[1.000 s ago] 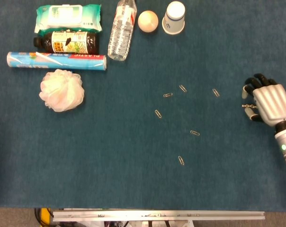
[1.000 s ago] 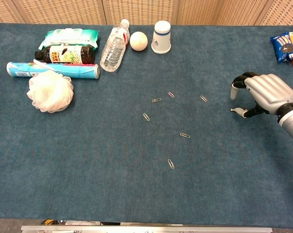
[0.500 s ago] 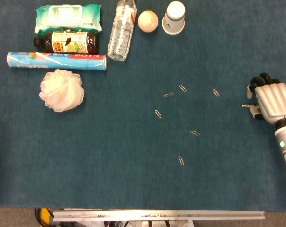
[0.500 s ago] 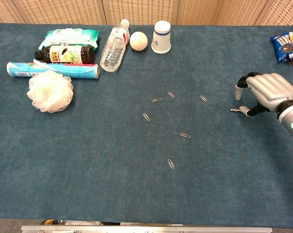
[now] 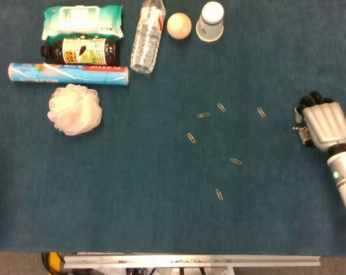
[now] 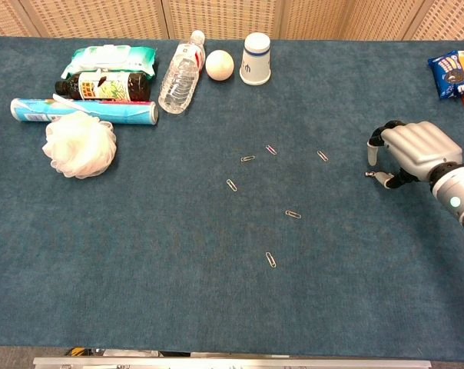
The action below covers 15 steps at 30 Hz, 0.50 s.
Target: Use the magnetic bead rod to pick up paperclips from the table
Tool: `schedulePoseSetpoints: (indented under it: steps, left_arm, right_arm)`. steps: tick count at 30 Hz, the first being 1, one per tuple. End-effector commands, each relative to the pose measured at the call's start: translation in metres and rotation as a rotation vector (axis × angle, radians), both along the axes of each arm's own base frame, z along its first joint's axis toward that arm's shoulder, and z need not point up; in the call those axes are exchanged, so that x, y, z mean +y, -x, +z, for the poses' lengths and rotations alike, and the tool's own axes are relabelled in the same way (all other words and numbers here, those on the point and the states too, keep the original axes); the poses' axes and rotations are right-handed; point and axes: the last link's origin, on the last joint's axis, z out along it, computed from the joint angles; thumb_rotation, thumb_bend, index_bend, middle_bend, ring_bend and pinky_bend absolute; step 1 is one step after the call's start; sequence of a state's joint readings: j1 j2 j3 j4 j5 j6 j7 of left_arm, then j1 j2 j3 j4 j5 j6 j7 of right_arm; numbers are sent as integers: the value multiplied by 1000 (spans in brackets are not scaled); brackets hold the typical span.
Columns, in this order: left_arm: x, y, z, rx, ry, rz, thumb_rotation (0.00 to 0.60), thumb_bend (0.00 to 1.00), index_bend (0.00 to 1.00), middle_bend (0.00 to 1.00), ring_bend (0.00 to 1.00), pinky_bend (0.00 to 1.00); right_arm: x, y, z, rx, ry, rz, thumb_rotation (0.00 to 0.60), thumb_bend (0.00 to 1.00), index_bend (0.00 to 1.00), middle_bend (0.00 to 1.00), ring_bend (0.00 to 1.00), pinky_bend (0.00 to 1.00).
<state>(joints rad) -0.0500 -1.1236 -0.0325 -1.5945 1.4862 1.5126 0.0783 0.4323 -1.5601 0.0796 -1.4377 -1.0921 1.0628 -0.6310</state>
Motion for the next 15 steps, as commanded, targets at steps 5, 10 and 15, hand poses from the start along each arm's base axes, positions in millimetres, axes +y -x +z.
schedulePoseSetpoints:
  steps: [5,10,15]
  left_arm:
    - [0,0,0,-2,0,-1,600,137,416,435,355,534]
    - [0,0,0,-3,1,-2,600,137,416,435,355,534]
    - [0,0,0,-4,0,-2,600,137,416,435,355,534]
  right_arm:
    - [0,1,-3,13,5,0,600,316,493,280,147,312]
    - [0,2,-4,23,6,2,600,313,493,280,147,312]
    - [0,2,-5,32,1,5,600,308,493,280,147,309]
